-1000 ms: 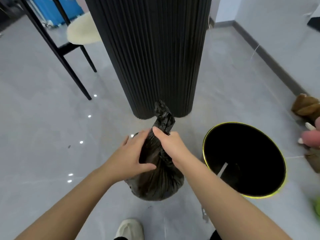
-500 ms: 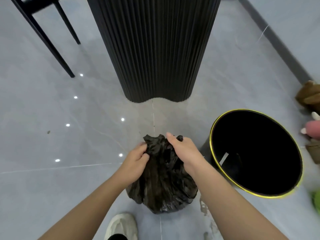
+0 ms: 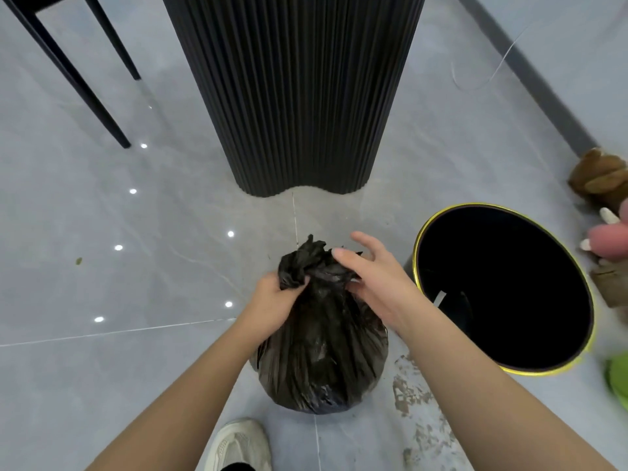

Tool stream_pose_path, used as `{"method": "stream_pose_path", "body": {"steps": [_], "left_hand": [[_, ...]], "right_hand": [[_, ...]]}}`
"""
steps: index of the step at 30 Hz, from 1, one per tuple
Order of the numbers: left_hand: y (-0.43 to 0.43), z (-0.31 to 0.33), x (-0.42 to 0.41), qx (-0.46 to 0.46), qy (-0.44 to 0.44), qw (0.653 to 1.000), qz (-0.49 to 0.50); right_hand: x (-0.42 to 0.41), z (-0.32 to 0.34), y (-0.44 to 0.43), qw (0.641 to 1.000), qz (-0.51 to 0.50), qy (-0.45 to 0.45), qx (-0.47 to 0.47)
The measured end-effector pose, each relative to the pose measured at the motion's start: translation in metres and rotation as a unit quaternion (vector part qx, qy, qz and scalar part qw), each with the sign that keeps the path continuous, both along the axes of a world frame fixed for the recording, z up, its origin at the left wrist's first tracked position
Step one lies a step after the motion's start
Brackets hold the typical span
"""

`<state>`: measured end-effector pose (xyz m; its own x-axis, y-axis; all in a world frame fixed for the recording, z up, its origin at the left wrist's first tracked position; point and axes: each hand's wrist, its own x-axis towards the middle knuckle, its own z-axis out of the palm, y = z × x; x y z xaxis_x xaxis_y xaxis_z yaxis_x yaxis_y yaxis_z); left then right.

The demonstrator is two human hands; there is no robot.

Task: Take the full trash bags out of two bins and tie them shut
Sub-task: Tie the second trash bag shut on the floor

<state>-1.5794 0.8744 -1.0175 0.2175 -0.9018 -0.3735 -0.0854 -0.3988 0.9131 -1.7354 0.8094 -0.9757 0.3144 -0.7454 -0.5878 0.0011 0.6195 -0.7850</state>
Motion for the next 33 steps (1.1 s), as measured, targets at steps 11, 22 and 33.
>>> {"method": "stream_pose_path", "body": {"steps": [11,22,33], "left_hand": [[-0.004,0.006,0.016,0.093,0.072,0.991,0.058],[0.006,0.018,0.031,0.047,-0.093,0.977,-0.187],[-0.041,0.076,0.048,0.093,-0.120,0.925,-0.348]], "right_hand": [[0.013,-0.042,0.018,0.882,0.282,0.258,-0.276],[0.026,-0.031,0.006,0.990,0.064,0.070,-0.105],[0.035,-0.033,0.021,0.982,0.172,-0.068,0.048]]}}
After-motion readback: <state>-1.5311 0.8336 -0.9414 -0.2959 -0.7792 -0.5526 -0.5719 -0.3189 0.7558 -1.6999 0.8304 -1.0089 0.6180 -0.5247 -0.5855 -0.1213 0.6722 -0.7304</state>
